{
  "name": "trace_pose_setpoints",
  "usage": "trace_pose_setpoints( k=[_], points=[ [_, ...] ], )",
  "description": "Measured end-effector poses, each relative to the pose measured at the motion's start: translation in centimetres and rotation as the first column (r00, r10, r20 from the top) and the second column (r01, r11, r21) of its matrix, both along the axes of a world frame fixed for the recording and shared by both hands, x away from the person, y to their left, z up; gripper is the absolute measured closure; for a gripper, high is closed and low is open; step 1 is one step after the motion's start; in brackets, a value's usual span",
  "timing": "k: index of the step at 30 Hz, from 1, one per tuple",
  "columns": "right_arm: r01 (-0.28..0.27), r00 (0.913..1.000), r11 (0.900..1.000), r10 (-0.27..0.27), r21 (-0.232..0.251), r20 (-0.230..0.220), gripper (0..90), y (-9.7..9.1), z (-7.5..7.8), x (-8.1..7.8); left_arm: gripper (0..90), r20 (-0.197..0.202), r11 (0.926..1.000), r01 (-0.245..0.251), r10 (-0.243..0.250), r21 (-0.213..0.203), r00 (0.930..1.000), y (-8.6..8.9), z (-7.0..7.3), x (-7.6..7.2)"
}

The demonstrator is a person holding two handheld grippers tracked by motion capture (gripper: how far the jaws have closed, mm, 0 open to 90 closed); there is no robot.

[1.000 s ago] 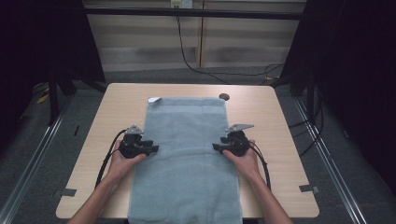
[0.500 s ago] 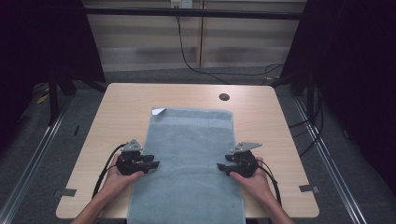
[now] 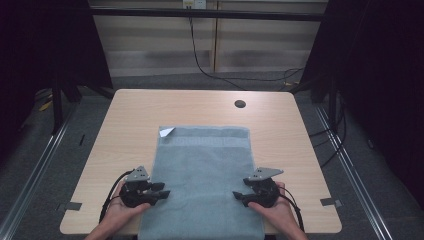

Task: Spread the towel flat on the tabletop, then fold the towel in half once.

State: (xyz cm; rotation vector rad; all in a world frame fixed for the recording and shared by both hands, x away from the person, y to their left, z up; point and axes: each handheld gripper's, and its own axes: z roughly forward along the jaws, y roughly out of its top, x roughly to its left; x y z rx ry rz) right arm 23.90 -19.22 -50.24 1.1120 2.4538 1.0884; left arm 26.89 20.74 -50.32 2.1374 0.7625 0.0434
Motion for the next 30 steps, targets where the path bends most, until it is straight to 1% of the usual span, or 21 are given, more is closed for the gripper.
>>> trace_pose_setpoints(
  k=[2,3,4,6,8,10,12,14,15,16,18,19,20,21,23,24,25,26,27,28,30],
  points=[
    [-0.006,1.0000,1.0000,0.006,0.001,-0.005,37.5,0.0,0.0,-0.3,58.9,0.006,0.9999,0.001,-0.001,0.014,1.0000,-0.1,0.1,-0.5],
    [-0.001,1.0000,1.0000,0.001,0.008,-0.009,37.5,0.0,0.1,-0.4,58.9,0.023,0.9995,0.008,-0.009,0.030,0.9997,-0.3,0.2,-0.9],
    [0.004,0.9999,1.0000,-0.004,0.000,-0.012,37.5,0.1,0.1,-0.6,58.7,0.033,0.9993,0.009,-0.011,0.036,0.9994,-0.4,0.2,-1.3],
    [-0.007,0.9999,0.9999,0.007,-0.015,-0.009,37.5,0.3,0.2,-1.3,58.0,0.015,0.9994,0.017,-0.017,0.030,0.9997,-0.4,0.2,-1.9],
    [-0.011,0.9997,0.9999,0.011,-0.013,-0.023,37.5,0.3,0.3,-2.0,58.0,-0.007,0.9997,0.020,-0.020,0.012,0.9998,-0.3,0.2,-2.3],
    [-0.010,0.9991,0.9998,0.011,0.016,-0.041,37.6,0.1,0.3,-2.5,58.0,-0.023,0.9996,0.027,-0.027,0.009,0.9994,-0.1,0.3,-2.6],
    [-0.011,0.9977,0.9994,0.014,0.034,-0.067,37.7,-0.1,0.5,-2.9,57.9,-0.029,0.9983,0.056,-0.055,0.019,0.9981,-0.2,0.4,-2.9],
    [-0.001,0.9954,0.9981,0.007,0.061,-0.096,37.6,-0.3,0.5,-3.3,56.0,-0.039,0.9971,0.070,-0.069,0.028,0.9968,-0.4,0.7,-2.9],
    [0.004,0.9943,0.9977,0.004,0.067,-0.107,37.5,-0.4,0.6,-3.3,54.3,-0.043,0.9975,0.069,-0.068,0.018,0.9968,-0.5,0.8,-2.7],
    [0.006,0.9943,0.9966,0.003,0.083,-0.106,37.2,-0.5,0.7,-3.2,52.5,-0.028,0.9982,0.060,-0.059,0.008,0.9979,-0.5,1.0,-2.5],
    [0.010,0.9959,0.9929,0.001,0.119,-0.091,37.2,-0.8,0.9,-2.8,50.6,-0.009,0.9988,0.043,-0.043,-0.022,0.9990,-0.5,1.6,-2.0],
    [0.017,0.9956,0.9914,-0.004,0.130,-0.093,37.1,-0.8,1.1,-2.6,50.3,-0.001,0.9990,0.039,-0.039,-0.020,0.9992,-0.6,1.8,-1.7],
    [0.022,0.9956,0.9916,-0.010,0.128,-0.093,36.9,-0.8,1.2,-2.4,49.5,0.006,0.9995,0.031,-0.031,-0.010,0.9995,-0.6,2.0,-1.3],
    [0.024,0.9956,0.9918,-0.012,0.126,-0.093,36.7,-0.8,1.2,-2.1,48.9,0.015,0.9998,0.018,-0.018,-0.009,0.9997,-0.6,2.0,-0.8],
    [0.018,0.9966,0.9932,-0.008,0.115,-0.082,36.9,-0.9,1.4,-1.6,47.9,0.035,0.9996,-0.021,0.022,-0.018,0.9991,-0.4,2.2,0.2],
    [0.020,0.9969,0.9938,-0.011,0.110,-0.078,36.9,-1.0,1.5,-1.2,47.6,0.045,0.9994,-0.034,0.034,-0.005,0.9984,-0.3,2.3,0.7],
    [0.026,0.9969,0.9940,-0.017,0.106,-0.077,36.9,-1.0,1.7,-0.9,47.5,0.043,0.9992,-0.041,0.041,0.002,0.9982,-0.2,2.3,1.4],
    [0.028,0.9973,0.9943,-0.020,0.103,-0.071,36.9,-1.2,1.8,-0.4,47.6,0.045,0.9977,-0.067,0.067,-0.010,0.9967,-0.1,2.3,2.0],
    [0.034,0.9976,0.9943,-0.028,0.101,-0.063,36.9,-1.4,2.0,0.0,47.6,0.038,0.9965,-0.080,0.081,-0.025,0.9960,0.0,2.3,2.6],
    [0.041,0.9976,0.9941,-0.035,0.100,-0.059,36.9,-1.6,2.1,0.5,47.6,0.033,0.9962,-0.085,0.085,-0.019,0.9958,-0.1,2.2,3.2],
    [0.059,0.9971,0.9922,-0.053,0.110,-0.055,37.7,-2.1,2.4,1.6,47.5,0.055,0.9948,-0.100,0.099,0.016,0.9936,-0.4,2.0,4.3]
  ],
)
